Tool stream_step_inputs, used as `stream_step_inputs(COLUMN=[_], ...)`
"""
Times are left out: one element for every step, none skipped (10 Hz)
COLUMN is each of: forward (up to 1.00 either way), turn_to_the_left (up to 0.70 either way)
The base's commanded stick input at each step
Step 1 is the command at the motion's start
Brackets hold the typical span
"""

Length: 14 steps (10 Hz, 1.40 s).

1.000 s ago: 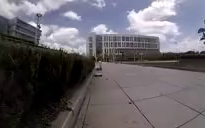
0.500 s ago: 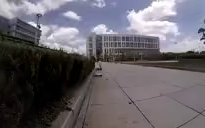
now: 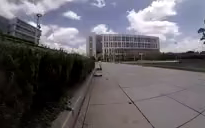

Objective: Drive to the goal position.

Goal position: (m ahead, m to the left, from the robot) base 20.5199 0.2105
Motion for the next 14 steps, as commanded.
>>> stream_step_inputs(forward=[0.04, 0.04, 0.04, 0.04, 0.01, 0.01, 0.04, 0.04, 0.04, 0.04, 0.04, 0.04, 0.04, 0.04], turn_to_the_left=[0.0, 0.0, 0.0, 0.0, 0.0, 0.0, 0.0, 0.0, 0.0, 0.0, 0.0, 0.0, 0.0, 0.0])
